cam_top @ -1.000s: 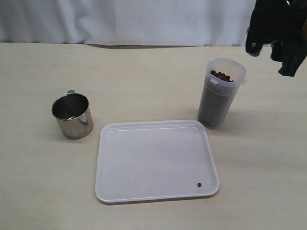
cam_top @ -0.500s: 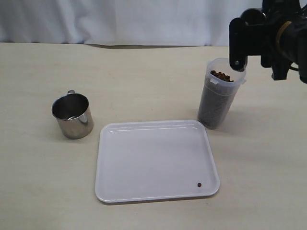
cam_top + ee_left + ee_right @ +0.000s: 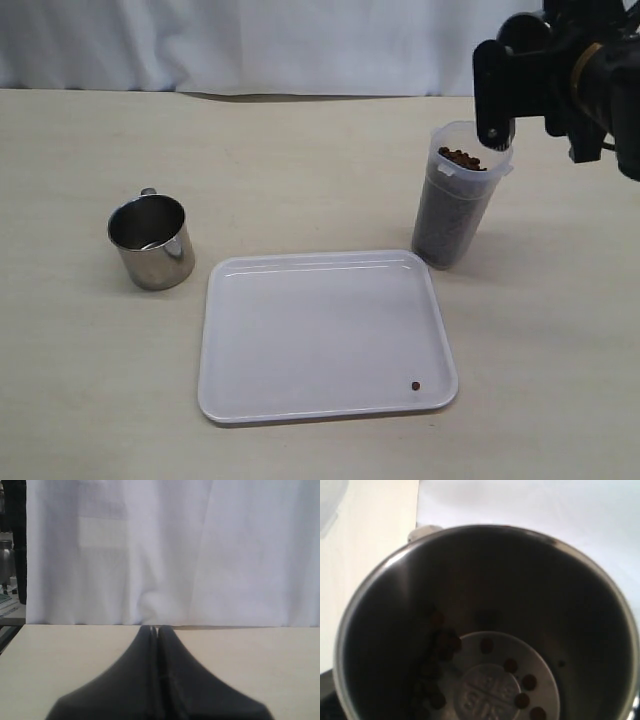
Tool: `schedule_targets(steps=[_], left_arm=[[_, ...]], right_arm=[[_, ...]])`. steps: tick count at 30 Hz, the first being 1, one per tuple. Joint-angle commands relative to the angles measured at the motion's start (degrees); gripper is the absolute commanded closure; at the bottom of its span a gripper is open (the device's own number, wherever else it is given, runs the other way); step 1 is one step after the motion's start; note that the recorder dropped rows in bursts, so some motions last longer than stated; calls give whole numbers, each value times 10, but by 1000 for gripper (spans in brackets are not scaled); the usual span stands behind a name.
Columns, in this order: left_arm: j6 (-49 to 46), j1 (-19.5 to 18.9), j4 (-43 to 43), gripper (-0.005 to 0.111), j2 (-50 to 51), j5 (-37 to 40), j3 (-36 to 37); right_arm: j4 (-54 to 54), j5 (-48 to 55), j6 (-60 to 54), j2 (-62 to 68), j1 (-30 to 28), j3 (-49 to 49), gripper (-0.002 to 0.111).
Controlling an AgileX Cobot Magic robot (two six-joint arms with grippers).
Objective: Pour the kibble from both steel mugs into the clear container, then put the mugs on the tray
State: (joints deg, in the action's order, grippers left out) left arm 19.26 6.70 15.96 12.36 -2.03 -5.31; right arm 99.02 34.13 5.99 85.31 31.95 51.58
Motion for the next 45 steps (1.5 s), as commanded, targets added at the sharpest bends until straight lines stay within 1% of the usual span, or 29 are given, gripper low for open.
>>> schedule_targets(steps=[1, 5, 10, 18, 23, 37, 42, 43, 45], left_arm=[[2, -1, 0, 107, -1, 0, -1], [2, -1, 0, 107, -1, 0, -1], [2, -1, 0, 107, -1, 0, -1], [2, -1, 0, 107, -1, 0, -1], [2, -1, -1, 107, -1, 0, -1], [2, -1, -1, 107, -1, 0, -1], [2, -1, -1, 107, -1, 0, -1], [2, -1, -1, 107, -1, 0, -1], [2, -1, -1, 107, -1, 0, -1]], right_arm=[[9, 6, -32, 1, 30, 8, 103], [9, 51, -71, 13, 42, 18, 103], [9, 64, -81, 18, 42, 23, 103], [9, 93, -140, 18, 42, 23, 103], [9, 92, -141, 18, 42, 23, 103], [9, 92, -210, 18, 42, 23, 103], [9, 89, -221, 18, 42, 58, 103], [9, 88, -235, 18, 42, 60, 103], [9, 78, -298, 18, 42, 63, 103]])
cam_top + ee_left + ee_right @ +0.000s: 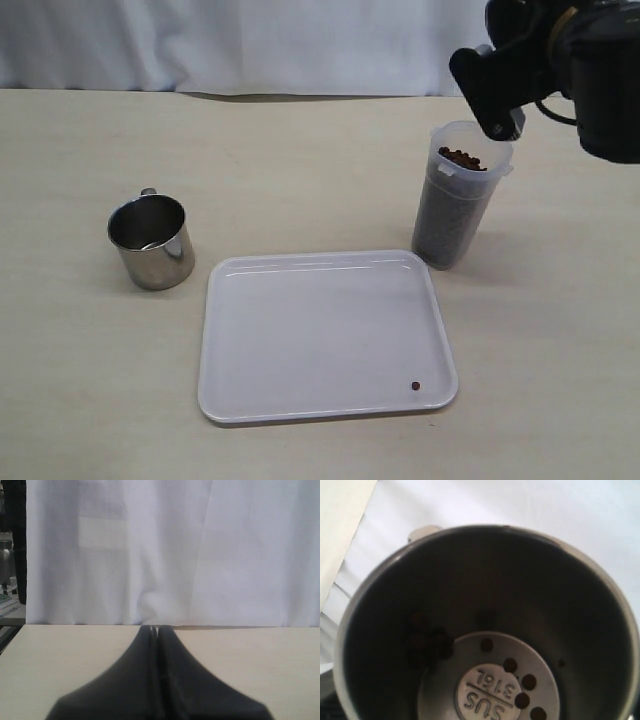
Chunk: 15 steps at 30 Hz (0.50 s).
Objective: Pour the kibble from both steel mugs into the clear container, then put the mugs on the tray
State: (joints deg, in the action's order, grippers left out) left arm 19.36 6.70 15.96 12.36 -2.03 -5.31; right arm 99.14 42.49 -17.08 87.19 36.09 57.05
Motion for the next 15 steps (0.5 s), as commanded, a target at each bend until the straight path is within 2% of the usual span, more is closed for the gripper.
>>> schedule_targets(steps=[1, 8, 15], left_arm=[[1, -1, -1, 107, -1, 0, -1], [1, -1, 0, 107, -1, 0, -1], [1, -1, 0, 107, -1, 0, -1]], right_arm=[[8, -8, -100, -1, 1, 8, 103], [8, -8, -163, -1, 1, 9, 103], [8, -13, -171, -1, 1, 9, 103]])
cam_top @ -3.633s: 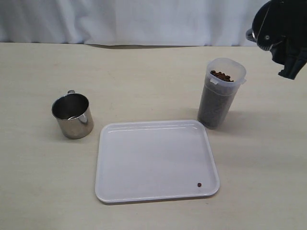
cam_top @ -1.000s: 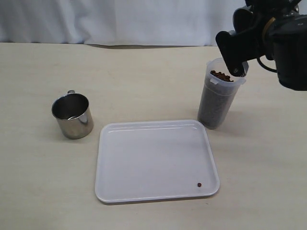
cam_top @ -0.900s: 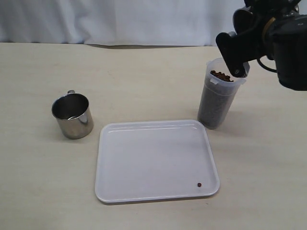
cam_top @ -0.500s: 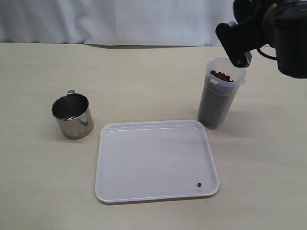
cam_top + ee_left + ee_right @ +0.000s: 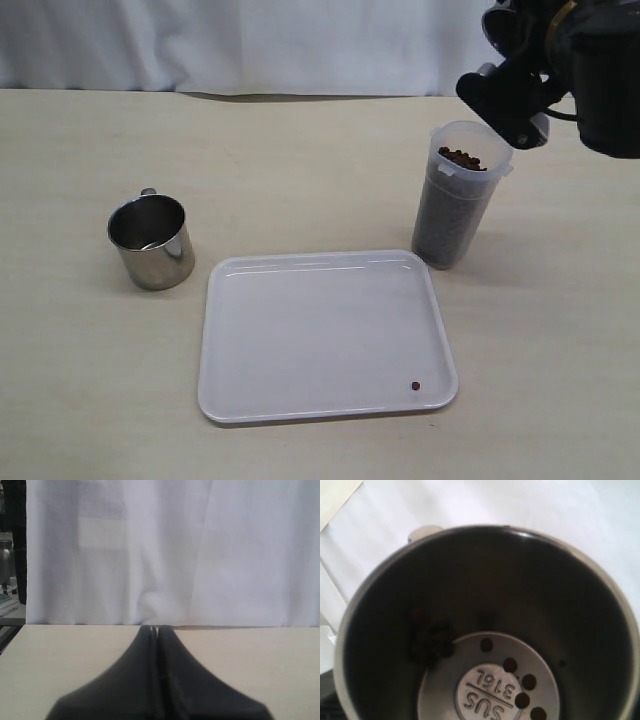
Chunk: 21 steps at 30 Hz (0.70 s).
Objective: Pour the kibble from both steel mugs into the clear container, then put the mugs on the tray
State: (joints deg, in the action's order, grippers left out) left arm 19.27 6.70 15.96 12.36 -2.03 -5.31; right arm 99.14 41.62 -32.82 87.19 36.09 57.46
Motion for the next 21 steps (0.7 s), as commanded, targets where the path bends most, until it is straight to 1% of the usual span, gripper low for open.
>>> schedule_targets(steps=[1, 6, 10, 21], left_arm=[[2, -1, 0, 107, -1, 0, -1], [2, -1, 0, 107, -1, 0, -1], [2, -1, 0, 107, -1, 0, -1], [2, -1, 0, 107, -1, 0, -1]], right_arm=[[8, -9, -13, -1, 1, 5, 103], [8, -26, -18, -1, 1, 5, 103], [8, -27, -68, -1, 1, 5, 103], [8, -27, -67, -1, 1, 5, 103]])
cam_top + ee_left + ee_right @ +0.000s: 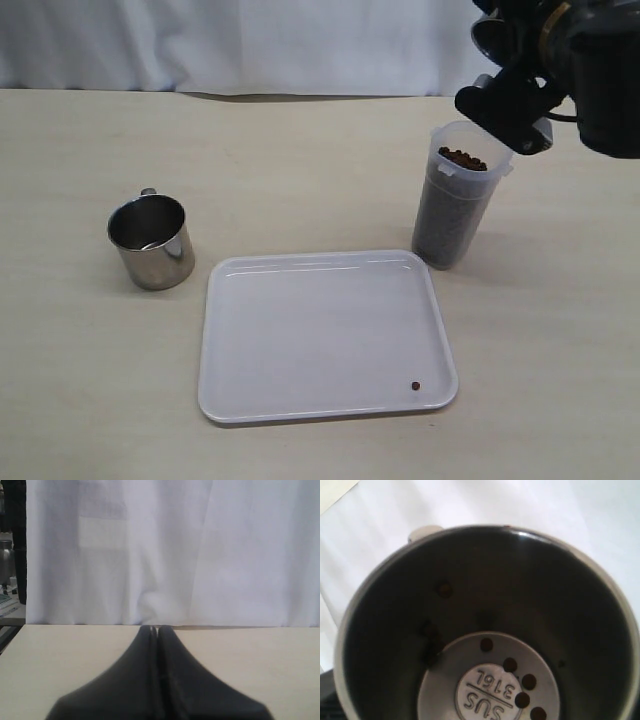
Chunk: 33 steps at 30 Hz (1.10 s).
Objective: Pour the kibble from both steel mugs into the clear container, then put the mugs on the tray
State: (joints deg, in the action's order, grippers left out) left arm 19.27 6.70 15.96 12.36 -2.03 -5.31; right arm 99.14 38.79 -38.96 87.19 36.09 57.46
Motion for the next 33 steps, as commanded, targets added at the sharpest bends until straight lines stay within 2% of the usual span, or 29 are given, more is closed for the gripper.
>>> schedule_targets(steps=[1, 28, 33], left_arm=[[2, -1, 0, 107, -1, 0, -1], [2, -1, -1, 107, -1, 0, -1], [2, -1, -1, 107, -1, 0, -1]], right_arm=[[8, 2, -6, -1, 1, 5, 103], [8, -28, -45, 0, 1, 5, 103], [8, -36, 5, -1, 1, 5, 103]])
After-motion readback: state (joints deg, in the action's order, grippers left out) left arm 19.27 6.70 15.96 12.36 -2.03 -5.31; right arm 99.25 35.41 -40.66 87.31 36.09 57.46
